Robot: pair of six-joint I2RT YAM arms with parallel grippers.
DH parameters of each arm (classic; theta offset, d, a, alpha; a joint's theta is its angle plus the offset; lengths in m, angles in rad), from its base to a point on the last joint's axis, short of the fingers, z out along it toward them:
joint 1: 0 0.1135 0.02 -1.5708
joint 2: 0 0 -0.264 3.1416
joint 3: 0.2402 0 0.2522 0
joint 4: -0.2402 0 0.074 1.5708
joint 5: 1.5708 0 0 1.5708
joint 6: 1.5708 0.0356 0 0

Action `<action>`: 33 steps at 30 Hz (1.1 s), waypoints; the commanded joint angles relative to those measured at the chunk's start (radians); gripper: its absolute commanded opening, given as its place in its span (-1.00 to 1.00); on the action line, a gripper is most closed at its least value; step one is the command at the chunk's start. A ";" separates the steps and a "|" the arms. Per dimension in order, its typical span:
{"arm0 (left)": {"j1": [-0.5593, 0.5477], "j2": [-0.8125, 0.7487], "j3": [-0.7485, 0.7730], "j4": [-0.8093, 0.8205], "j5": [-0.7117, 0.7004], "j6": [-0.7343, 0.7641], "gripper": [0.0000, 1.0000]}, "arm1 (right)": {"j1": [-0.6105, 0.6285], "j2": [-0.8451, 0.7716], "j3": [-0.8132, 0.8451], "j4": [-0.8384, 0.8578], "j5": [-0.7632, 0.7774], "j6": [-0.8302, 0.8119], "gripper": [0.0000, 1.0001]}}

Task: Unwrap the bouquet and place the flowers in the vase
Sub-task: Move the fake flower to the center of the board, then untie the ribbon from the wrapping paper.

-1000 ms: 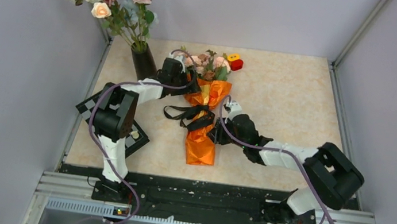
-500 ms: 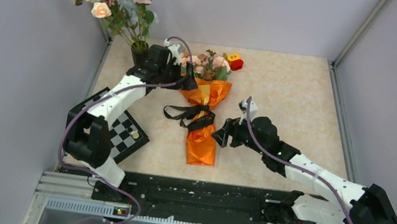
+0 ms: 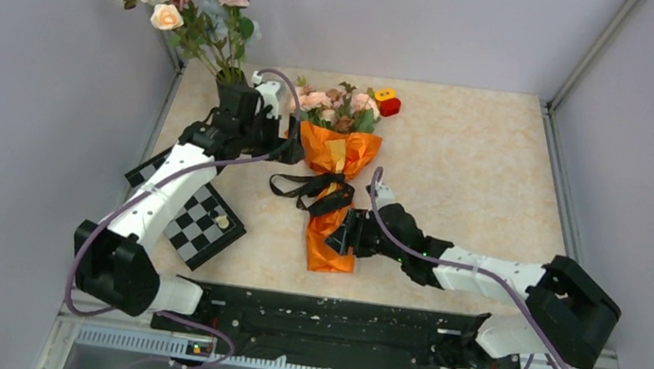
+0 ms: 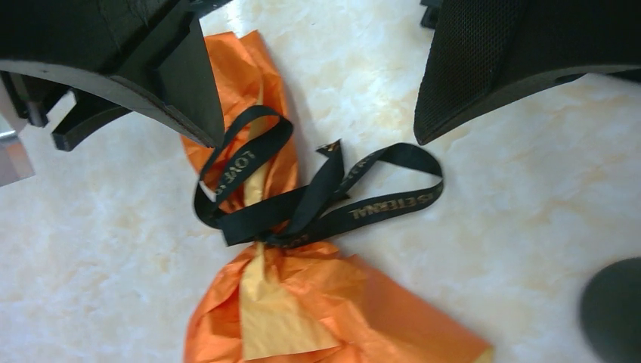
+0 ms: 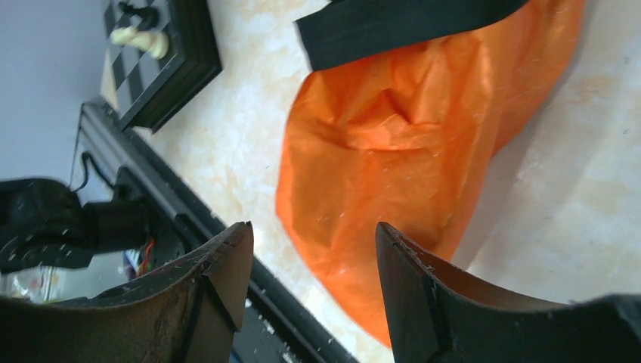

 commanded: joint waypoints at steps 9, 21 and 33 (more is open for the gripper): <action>0.005 -0.105 -0.073 0.026 -0.177 0.071 0.97 | 0.006 0.192 0.127 0.265 0.256 0.098 0.12; 0.005 -0.111 -0.072 0.026 -0.144 0.064 0.97 | 0.006 0.354 0.250 0.289 0.309 0.083 0.04; 0.005 -0.117 -0.072 0.024 -0.159 0.070 0.97 | -0.008 0.298 0.243 0.285 0.365 0.067 -0.80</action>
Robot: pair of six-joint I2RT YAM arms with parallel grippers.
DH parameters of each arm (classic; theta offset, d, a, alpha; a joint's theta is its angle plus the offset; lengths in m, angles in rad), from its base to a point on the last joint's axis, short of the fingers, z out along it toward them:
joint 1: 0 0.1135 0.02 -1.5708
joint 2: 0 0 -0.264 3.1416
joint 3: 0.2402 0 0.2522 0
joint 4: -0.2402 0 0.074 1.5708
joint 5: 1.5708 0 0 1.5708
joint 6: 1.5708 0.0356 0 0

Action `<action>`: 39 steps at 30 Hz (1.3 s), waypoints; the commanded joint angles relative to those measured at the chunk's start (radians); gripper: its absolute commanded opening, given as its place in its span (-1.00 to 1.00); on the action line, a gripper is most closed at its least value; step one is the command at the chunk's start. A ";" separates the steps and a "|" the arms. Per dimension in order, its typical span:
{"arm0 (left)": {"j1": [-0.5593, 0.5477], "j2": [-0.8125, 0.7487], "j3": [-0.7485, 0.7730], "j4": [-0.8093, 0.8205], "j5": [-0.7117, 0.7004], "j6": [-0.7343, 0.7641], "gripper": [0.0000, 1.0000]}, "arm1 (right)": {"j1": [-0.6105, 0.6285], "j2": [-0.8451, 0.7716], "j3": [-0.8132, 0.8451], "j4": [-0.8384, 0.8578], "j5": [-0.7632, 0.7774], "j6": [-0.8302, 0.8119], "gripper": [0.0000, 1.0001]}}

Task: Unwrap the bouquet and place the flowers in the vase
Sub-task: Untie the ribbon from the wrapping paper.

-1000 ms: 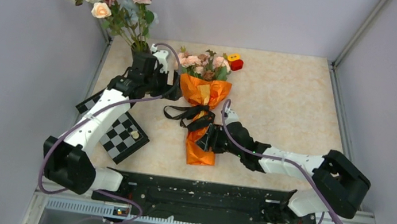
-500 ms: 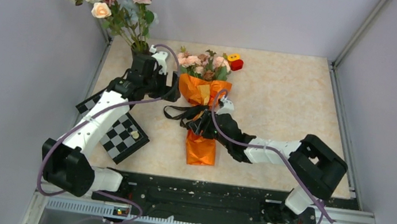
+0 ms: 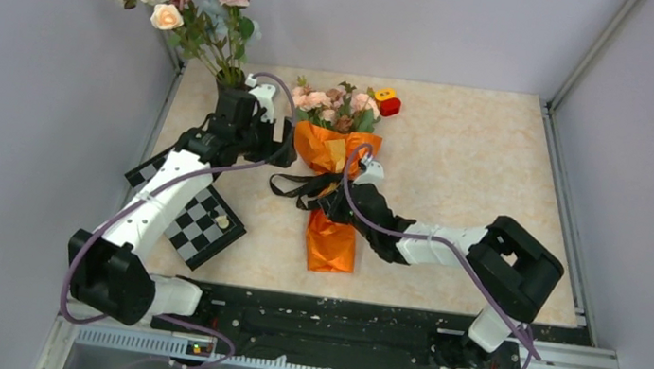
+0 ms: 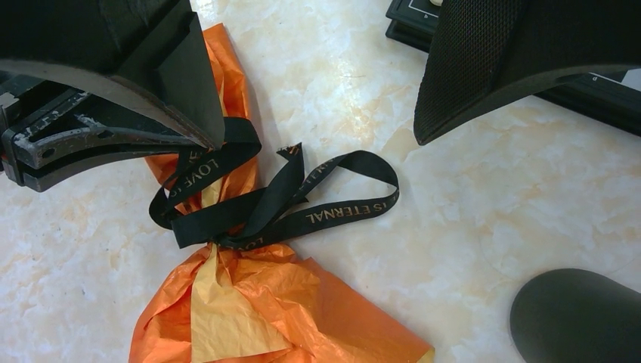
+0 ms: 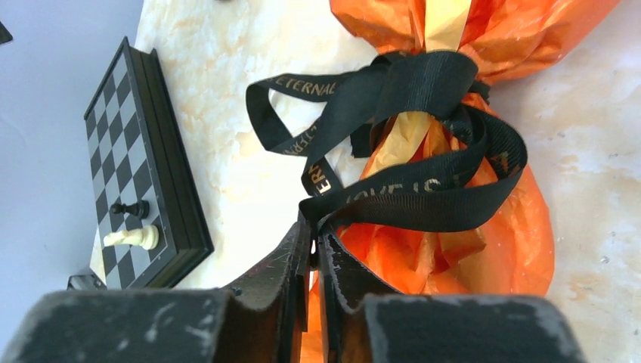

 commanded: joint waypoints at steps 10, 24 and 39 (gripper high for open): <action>0.003 -0.018 -0.003 0.021 -0.025 0.015 0.97 | -0.079 -0.203 -0.099 0.062 0.052 0.031 -0.87; 0.002 0.009 -0.002 0.018 -0.014 0.022 0.97 | -0.218 -0.274 -0.238 0.011 0.066 0.022 -0.88; 0.001 0.035 -0.002 0.018 0.026 0.013 0.97 | -0.305 -0.453 -0.278 -0.173 0.006 -0.206 0.03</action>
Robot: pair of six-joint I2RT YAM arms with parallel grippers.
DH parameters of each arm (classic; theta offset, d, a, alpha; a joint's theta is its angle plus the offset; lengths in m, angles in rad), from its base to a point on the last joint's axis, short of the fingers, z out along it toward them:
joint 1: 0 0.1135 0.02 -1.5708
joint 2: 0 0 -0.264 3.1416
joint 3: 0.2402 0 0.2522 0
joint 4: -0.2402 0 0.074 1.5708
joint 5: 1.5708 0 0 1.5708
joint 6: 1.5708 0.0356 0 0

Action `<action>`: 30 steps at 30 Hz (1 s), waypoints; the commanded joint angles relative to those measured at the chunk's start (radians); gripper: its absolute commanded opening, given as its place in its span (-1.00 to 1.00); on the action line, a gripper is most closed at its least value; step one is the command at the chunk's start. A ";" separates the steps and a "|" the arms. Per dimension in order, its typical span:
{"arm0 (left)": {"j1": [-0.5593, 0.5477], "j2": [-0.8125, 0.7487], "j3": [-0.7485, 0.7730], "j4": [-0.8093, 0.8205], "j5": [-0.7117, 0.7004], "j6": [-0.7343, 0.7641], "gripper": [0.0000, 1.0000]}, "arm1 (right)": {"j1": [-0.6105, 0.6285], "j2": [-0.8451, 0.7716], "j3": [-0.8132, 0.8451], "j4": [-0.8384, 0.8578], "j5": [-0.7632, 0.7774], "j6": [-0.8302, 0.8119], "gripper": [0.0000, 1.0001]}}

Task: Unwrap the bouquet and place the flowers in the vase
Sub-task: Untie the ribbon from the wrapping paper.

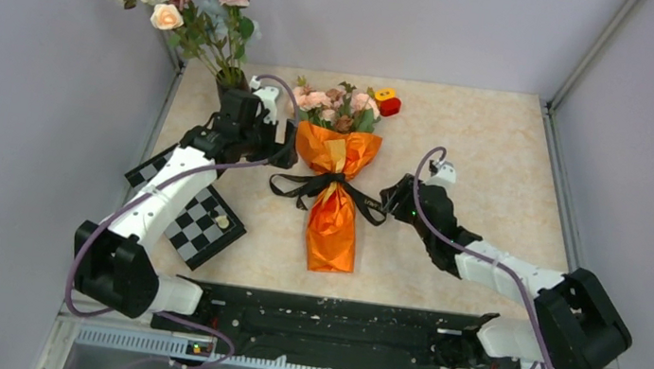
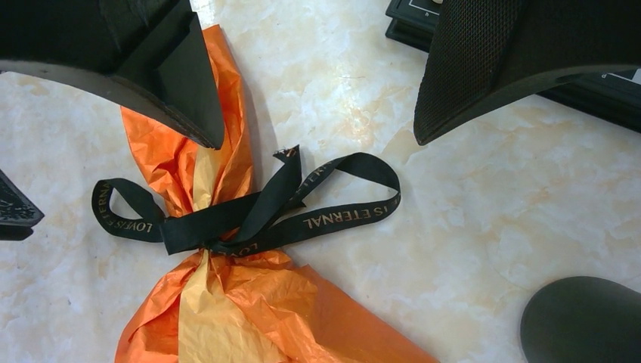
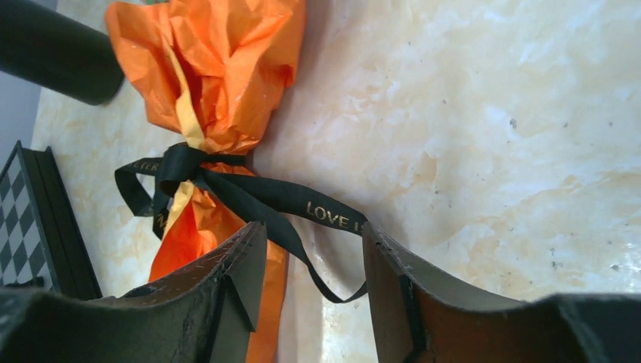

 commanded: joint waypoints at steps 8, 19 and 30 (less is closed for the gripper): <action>-0.014 -0.001 -0.006 0.020 0.061 -0.039 0.97 | 0.007 -0.057 -0.034 -0.012 -0.167 -0.072 0.05; -0.113 -0.161 -0.385 0.325 -0.011 -0.385 0.97 | 0.011 -0.182 -0.055 -0.057 -0.111 -0.085 0.01; -0.139 -0.098 -0.546 0.543 0.005 -0.515 0.79 | 0.011 -0.328 -0.131 -0.094 -0.075 -0.092 -0.11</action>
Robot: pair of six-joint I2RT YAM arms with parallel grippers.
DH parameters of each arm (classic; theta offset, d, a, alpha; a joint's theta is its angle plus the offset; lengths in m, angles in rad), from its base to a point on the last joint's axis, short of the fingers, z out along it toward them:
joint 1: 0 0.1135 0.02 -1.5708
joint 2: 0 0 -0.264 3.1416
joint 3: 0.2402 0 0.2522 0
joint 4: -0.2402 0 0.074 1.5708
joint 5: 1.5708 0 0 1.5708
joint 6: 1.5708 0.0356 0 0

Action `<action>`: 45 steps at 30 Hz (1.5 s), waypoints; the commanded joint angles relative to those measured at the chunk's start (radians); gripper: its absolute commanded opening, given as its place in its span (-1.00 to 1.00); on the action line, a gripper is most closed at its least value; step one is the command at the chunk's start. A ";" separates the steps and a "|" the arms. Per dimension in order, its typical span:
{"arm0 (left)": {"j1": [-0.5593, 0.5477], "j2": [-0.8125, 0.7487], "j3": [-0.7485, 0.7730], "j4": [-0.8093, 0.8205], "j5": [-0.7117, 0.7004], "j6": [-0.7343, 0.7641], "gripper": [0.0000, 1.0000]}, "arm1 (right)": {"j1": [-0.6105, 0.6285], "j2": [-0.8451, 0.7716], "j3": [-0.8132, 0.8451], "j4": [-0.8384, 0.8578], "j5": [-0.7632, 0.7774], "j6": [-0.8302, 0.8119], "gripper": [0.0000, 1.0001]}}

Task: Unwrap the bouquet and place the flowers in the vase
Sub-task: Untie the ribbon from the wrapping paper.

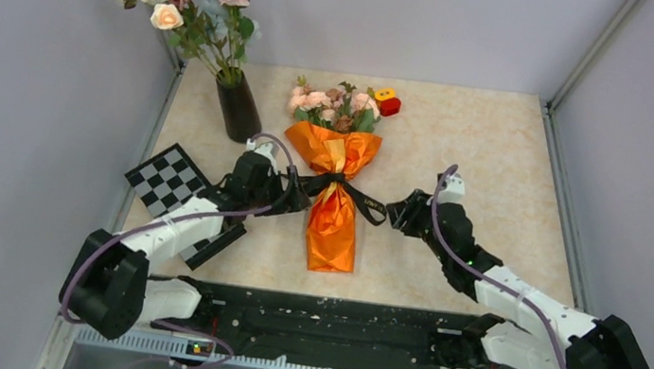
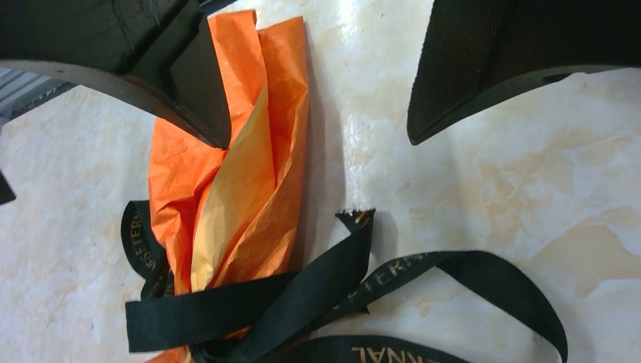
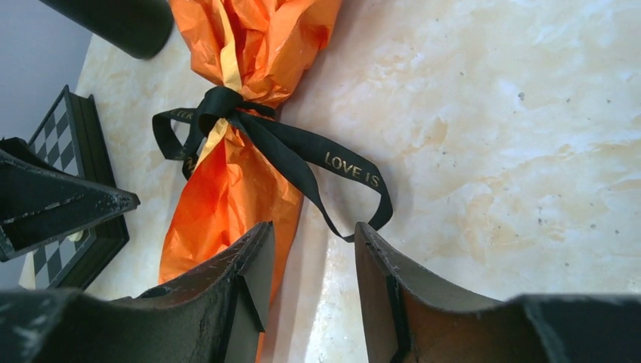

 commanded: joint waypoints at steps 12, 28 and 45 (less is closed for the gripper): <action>-0.005 0.178 0.017 0.203 -0.037 -0.018 0.39 | 0.005 -0.090 -0.034 -0.040 0.049 -0.002 -0.19; -0.005 0.293 0.038 0.286 -0.026 -0.051 -0.11 | 0.005 -0.110 -0.055 -0.055 0.083 0.003 -0.30; -0.006 0.359 0.065 0.274 -0.087 -0.015 -0.43 | 0.002 -0.113 -0.056 -0.065 0.093 0.001 -0.35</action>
